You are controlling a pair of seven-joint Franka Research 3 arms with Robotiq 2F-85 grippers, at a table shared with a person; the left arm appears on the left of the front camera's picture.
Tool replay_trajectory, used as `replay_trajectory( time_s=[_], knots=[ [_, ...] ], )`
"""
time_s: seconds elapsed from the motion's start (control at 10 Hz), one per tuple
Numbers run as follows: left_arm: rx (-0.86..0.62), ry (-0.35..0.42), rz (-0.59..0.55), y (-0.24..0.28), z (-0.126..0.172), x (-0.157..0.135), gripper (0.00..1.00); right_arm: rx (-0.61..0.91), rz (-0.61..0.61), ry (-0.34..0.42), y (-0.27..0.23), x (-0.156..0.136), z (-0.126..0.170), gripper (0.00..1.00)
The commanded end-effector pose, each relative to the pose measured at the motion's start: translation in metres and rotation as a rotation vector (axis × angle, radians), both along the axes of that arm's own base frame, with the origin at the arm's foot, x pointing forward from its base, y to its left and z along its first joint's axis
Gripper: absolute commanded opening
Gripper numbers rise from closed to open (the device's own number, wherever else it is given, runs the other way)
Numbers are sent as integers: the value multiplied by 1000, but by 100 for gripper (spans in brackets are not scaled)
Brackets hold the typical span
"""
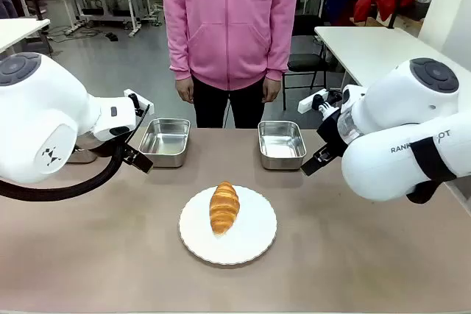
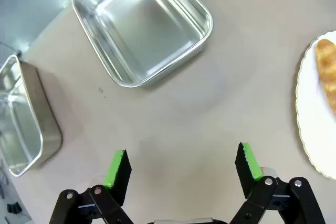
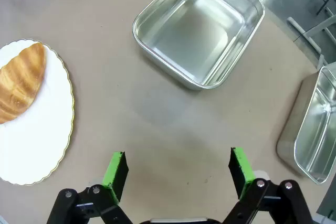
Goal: Place the bread in the container.
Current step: Place the Butter Roll into the Airtight Container indicated by the human.
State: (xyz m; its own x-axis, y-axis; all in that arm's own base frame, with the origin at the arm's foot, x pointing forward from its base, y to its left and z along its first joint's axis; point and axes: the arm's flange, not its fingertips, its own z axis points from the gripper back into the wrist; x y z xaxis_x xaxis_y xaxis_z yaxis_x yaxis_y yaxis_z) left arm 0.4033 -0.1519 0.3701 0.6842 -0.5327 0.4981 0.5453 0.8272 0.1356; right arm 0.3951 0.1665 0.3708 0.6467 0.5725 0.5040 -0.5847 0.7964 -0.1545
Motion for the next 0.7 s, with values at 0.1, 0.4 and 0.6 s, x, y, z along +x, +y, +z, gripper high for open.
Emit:
replay_trajectory(
  time_s=[0.1,0.4,0.6],
  knots=[
    [0,0,0,0,0,0,100,0,0,0,0,0,0,100],
    [0,0,0,0,0,0,100,0,0,0,0,0,0,100],
    [0,0,0,0,0,0,100,0,0,0,0,0,0,100]
  ],
)
